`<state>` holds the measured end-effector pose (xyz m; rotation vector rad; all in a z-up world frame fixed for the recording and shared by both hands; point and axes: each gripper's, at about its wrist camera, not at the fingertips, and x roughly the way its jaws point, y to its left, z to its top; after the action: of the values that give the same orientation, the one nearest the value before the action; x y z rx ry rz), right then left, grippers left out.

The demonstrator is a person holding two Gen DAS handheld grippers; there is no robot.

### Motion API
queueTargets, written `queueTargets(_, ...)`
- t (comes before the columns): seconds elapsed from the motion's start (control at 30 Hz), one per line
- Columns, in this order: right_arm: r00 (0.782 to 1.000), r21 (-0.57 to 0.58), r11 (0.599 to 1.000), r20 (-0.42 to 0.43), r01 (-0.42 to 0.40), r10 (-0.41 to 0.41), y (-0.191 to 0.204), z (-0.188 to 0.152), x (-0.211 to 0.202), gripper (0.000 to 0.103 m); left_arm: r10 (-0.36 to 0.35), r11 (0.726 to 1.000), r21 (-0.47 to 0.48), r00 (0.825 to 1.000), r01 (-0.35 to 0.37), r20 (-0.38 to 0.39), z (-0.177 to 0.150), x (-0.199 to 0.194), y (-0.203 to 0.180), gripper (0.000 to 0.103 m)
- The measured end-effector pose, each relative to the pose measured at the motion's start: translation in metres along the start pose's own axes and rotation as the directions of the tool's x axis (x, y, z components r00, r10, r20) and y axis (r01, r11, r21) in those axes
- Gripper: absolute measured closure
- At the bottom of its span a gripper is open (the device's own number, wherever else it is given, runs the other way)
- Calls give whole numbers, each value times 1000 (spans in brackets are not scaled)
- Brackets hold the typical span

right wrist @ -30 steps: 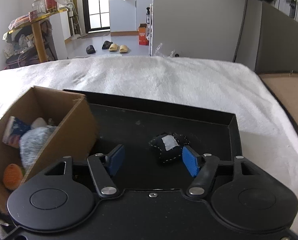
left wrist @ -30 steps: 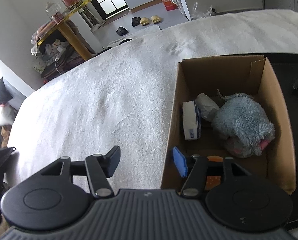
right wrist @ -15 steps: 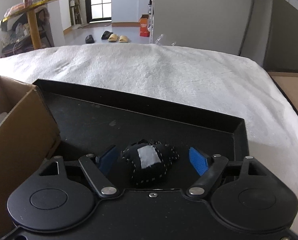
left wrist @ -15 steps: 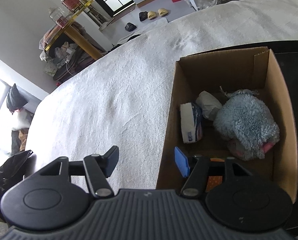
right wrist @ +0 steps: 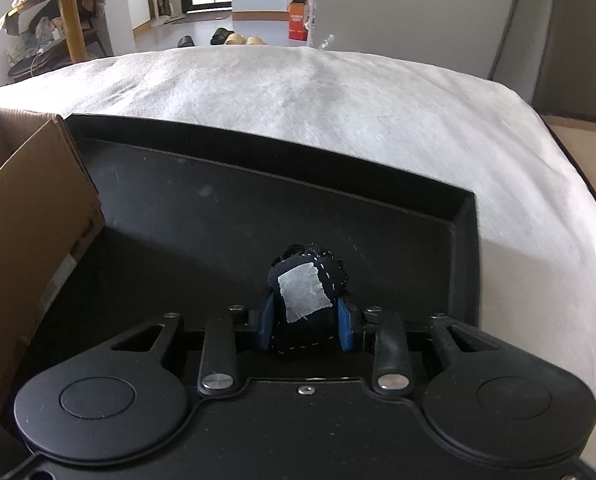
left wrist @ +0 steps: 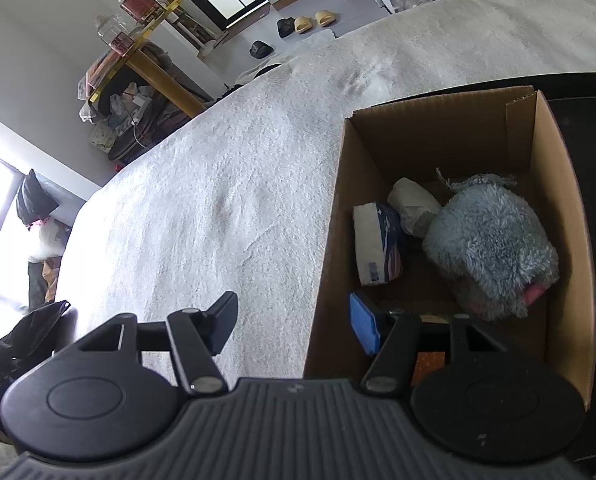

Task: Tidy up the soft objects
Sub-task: 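Carry the black-and-white plush with the right gripper and release it into the box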

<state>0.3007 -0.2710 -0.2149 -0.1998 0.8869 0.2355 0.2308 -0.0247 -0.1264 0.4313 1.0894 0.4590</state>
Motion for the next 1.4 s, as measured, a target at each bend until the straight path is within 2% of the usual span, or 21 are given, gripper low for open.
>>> queueTargets(0.2, 1000, 46, 999, -16, 20, -19, -3, -16, -20, 73, -33, 999, -25, 999, 33, 16, -5, -7, 9, 43)
queueTargets(0.5, 998, 77, 996, 41, 41, -44, 11, -20, -64, 73, -76, 996, -46, 996, 79, 50, -16, -13, 23, 43)
queueTargets(0.8, 996, 90, 995, 73, 39, -46, 25, -18, -90, 73, -145, 985, -87, 987, 150, 68, -23, -13, 39, 43)
queueTargets(1.17, 993, 54, 997, 99, 53, -58, 54, -8, -110, 73, -245, 956, -146, 966, 256, 86, -28, -3, 58, 43)
queueTargets(1.4, 992, -22, 1000, 128, 16, -13, 83, 3, -127, 73, -291, 938, -170, 952, 303, 93, -31, 2, 65, 43)
